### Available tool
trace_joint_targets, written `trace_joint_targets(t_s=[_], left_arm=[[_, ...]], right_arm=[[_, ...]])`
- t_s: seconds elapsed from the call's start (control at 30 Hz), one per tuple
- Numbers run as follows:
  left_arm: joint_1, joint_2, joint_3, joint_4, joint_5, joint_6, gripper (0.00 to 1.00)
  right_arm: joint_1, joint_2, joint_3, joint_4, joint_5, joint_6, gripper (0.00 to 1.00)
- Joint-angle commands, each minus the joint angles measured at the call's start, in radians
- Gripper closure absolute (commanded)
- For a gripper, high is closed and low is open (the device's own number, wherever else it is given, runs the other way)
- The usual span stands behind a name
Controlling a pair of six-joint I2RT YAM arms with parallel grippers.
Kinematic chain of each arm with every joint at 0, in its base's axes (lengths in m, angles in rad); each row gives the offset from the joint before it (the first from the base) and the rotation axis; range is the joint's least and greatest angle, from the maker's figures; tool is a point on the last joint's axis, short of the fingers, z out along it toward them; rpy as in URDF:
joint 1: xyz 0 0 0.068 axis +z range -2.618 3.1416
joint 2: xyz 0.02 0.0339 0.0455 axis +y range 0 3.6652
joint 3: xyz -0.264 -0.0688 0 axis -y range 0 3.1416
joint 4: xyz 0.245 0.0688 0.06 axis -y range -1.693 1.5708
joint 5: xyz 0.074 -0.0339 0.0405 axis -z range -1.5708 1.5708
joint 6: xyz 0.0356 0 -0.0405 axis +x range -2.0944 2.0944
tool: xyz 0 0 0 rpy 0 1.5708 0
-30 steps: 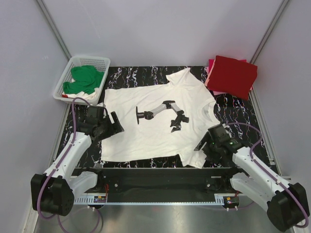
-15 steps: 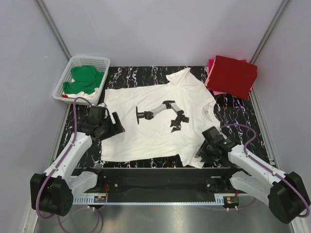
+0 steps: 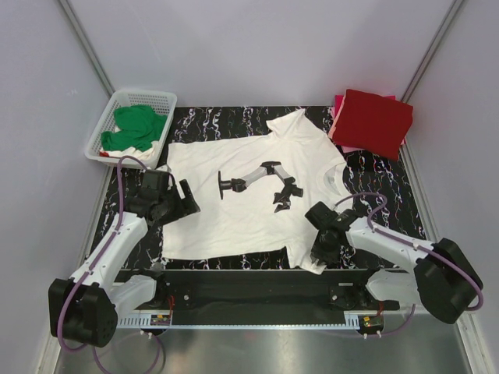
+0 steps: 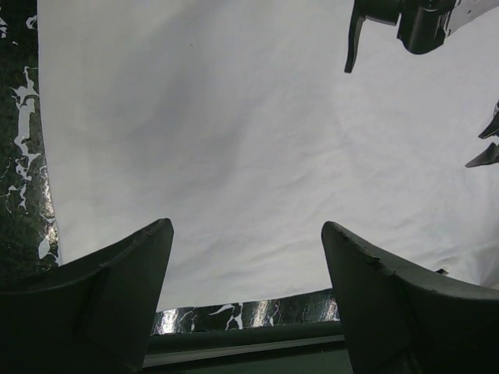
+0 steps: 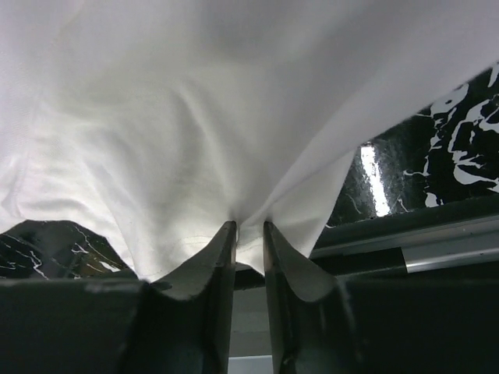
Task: Fold and stack the t-shirts
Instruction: Fold the tshirt
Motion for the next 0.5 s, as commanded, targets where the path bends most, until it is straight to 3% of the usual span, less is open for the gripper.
trace_joint_targets(t_s=[0.0,0.13,0.3,0.47], left_arm=[[-0.002,-0.027,0.001,0.038,-0.012,0.0,0.17],[-0.002,-0.03,0.001,0.041,-0.01,0.002,0.17],[-0.002,-0.036,-0.004,0.045,-0.004,0.0,0.16],[-0.002,-0.034,-0.001,0.01,0.03,-0.03,0.16]], right_arm=[[0.026,0.054,0.064,-0.027,0.047,-0.024,0.76],[0.031,0.055,0.067,-0.022,0.048,-0.033,1.0],[0.031,-0.042,0.05,-0.071,0.064,0.001,1.0],[0.031,-0.315,0.127,-0.257,0.206,0.1,1.0]])
